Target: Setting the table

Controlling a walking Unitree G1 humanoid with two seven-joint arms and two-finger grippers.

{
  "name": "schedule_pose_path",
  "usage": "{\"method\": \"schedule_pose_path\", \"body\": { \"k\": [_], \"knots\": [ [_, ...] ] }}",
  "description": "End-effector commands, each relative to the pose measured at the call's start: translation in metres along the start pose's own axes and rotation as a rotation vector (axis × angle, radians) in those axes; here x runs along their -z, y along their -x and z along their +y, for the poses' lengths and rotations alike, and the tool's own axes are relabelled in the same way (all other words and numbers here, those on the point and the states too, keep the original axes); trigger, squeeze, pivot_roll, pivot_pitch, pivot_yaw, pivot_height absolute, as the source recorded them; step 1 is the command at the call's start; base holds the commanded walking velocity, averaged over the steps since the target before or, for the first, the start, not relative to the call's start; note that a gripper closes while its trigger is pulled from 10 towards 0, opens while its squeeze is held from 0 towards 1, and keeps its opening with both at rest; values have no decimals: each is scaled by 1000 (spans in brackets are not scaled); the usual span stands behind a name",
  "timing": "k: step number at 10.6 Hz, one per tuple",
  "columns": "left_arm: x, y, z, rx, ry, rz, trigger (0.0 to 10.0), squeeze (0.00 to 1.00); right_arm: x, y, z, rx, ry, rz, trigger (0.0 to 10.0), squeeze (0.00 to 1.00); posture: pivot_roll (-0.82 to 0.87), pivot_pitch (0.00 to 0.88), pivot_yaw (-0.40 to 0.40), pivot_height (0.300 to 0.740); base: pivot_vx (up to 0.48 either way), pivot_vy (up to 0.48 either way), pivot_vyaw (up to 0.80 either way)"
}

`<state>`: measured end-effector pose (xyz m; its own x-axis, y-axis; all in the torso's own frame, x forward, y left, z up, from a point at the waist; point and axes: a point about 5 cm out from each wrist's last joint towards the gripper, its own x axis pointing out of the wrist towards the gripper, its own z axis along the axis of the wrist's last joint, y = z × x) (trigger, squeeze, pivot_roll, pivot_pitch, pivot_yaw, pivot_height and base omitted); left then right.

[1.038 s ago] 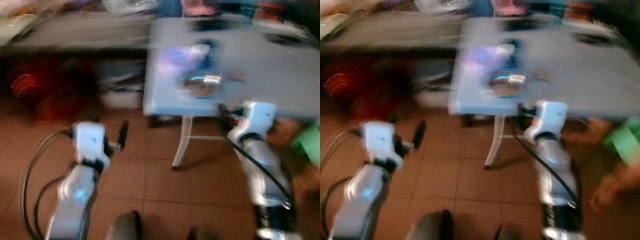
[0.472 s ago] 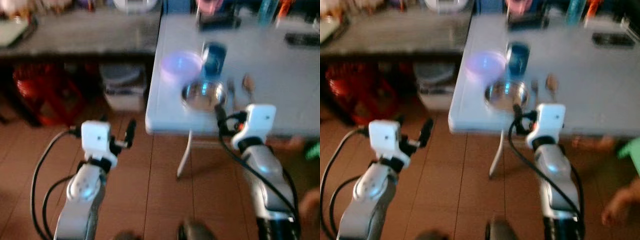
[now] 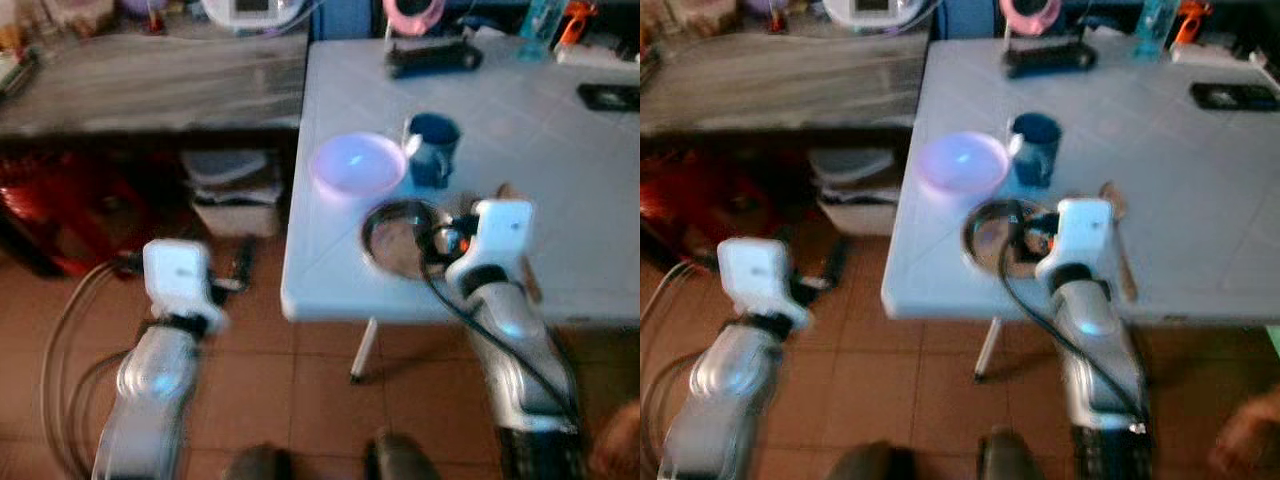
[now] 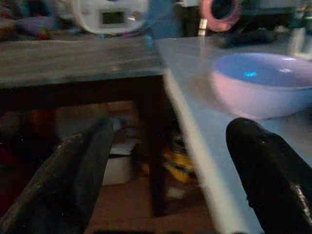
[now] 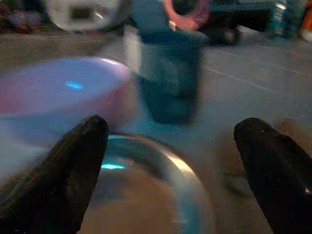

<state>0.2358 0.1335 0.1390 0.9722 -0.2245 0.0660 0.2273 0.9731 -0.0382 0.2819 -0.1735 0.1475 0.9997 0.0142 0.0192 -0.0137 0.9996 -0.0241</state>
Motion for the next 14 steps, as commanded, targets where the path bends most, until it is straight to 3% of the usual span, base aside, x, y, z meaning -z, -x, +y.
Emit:
{"method": "schedule_pose_path", "body": {
  "k": [1, 4, 10, 14],
  "knots": [
    [-1, 6, 7, -4, -13, 4, 10000, 0, 5, 2, 2, 14, -2, 25, 10000, 0, -6, 80, 54, 740, 0, 0, 0],
    [0, 6, 7, 14, -15, 4, 10000, 0, 10, 5, 0, 28, 1, 40, 10000, 0, -9, 75, 56, 740, 0, 0, -598],
    [0, 6, 5, 35, -19, 5, 10000, 0, 22, 2, -15, 90, -36, 99, 10000, 0, -2, 79, 62, 740, 0, 0, 0],
    [0, 5, 4, 43, -28, 8, 10000, 0, 28, -9, -15, 67, -71, 137, 10000, 0, 4, 76, 64, 740, 0, 0, 0]
  ]
}}
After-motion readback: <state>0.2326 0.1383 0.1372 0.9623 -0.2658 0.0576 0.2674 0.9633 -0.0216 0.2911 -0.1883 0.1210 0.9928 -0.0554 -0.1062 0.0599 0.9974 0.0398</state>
